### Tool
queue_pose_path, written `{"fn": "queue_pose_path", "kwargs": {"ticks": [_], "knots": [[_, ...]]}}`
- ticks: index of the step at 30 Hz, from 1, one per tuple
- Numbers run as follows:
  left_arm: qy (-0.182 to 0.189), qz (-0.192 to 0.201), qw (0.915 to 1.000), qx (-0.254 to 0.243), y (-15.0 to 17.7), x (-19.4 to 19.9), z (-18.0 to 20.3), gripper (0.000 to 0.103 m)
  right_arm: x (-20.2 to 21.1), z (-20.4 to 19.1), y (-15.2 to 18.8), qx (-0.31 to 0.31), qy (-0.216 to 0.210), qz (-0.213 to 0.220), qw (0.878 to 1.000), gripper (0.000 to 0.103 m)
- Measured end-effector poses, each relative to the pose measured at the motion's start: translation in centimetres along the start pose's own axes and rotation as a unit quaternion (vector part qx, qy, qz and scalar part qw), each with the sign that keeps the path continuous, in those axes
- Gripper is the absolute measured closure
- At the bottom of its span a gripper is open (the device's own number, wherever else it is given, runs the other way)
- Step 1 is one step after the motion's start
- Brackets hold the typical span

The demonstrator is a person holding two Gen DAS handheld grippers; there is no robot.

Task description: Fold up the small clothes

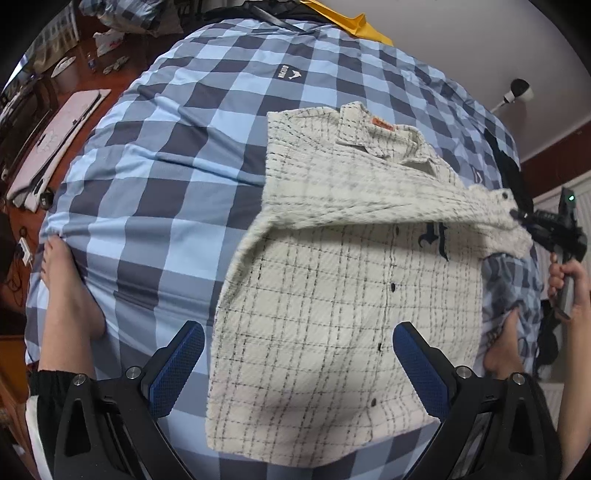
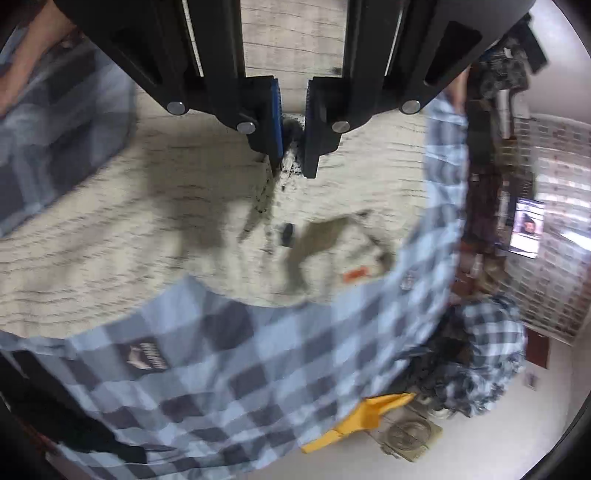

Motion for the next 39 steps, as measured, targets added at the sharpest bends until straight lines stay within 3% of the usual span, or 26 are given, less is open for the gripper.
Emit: {"fn": "queue_pose_path", "kwargs": {"ticks": [4,7,9,10,11,13,17,21,23,27,30,32,34,37,38,39], "knots": [[-0.003,-0.003,1.0000,-0.006,0.2,-0.2,0.2,0.000,-4.3,6.3,2.0,-0.038,0.079,-0.051,0.995,0.094],[-0.005,-0.003,0.9999,-0.012,0.3,-0.3,0.3,0.000,-6.2,10.7,4.0,-0.111,0.119,-0.130,0.978,0.087],[-0.010,-0.001,0.9998,-0.016,0.3,-0.3,0.4,0.000,-5.1,12.6,4.2,-0.152,0.138,-0.124,0.971,0.086],[-0.017,0.002,0.9996,-0.020,0.3,-0.4,0.4,0.000,-4.0,13.1,3.8,-0.164,0.152,-0.099,0.970,0.078],[-0.023,0.005,0.9994,-0.025,0.3,-0.5,0.4,0.000,-3.0,13.2,3.4,-0.164,0.168,-0.075,0.969,0.061],[-0.031,0.009,0.9989,-0.033,0.1,-0.8,0.6,0.000,-1.8,12.3,2.5,-0.137,0.195,-0.038,0.970,0.037],[-0.050,-0.022,0.9972,-0.050,-1.6,-3.2,1.3,0.000,-2.6,7.2,2.1,-0.074,0.166,-0.021,0.983,0.036],[-0.100,0.011,0.9900,-0.099,-6.1,-6.0,3.6,0.000,-5.5,0.3,3.1,0.011,0.131,-0.012,0.991,0.036],[-0.096,0.027,0.9857,-0.136,-8.7,-8.2,6.0,0.000,-7.7,-2.9,3.9,0.076,0.142,-0.012,0.987,0.036],[-0.065,0.062,0.9791,-0.183,-12.5,-13.4,10.7,0.000,-12.6,-8.6,6.1,0.210,0.168,-0.030,0.963,0.036],[-0.047,0.038,0.9763,-0.208,-13.3,-18.6,12.3,0.000,-15.8,-11.4,7.1,0.266,0.154,-0.039,0.951,0.036],[-0.057,0.003,0.9797,-0.192,-13.2,-22.3,11.3,0.000,-17.7,-11.5,7.7,0.284,0.143,-0.067,0.946,0.036],[-0.052,-0.007,0.9834,-0.174,-13.1,-24.2,9.9,0.000,-19.2,-10.0,8.0,0.281,0.147,-0.111,0.942,0.036],[-0.044,0.027,0.9826,-0.178,-13.4,-23.9,8.4,0.000,-18.1,-7.9,6.9,0.268,0.091,-0.110,0.953,0.036],[-0.055,0.035,0.9816,-0.179,-13.5,-23.7,7.5,0.000,-17.4,-7.2,6.3,0.262,0.084,-0.105,0.956,0.036],[-0.067,0.040,0.9816,-0.174,-13.7,-23.7,6.3,0.000,-16.5,-5.8,5.5,0.256,0.104,-0.095,0.956,0.036]]}}
Point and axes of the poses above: each gripper's, at about its wrist camera, not at the fingertips, and x roughly against the way its jaws point, z to its right, y to its underside, the point moved 6 cm from there along -x, roughly the way its jaws point, and after that the axes turned 9 degrees about -y, right-handed, at the moved point
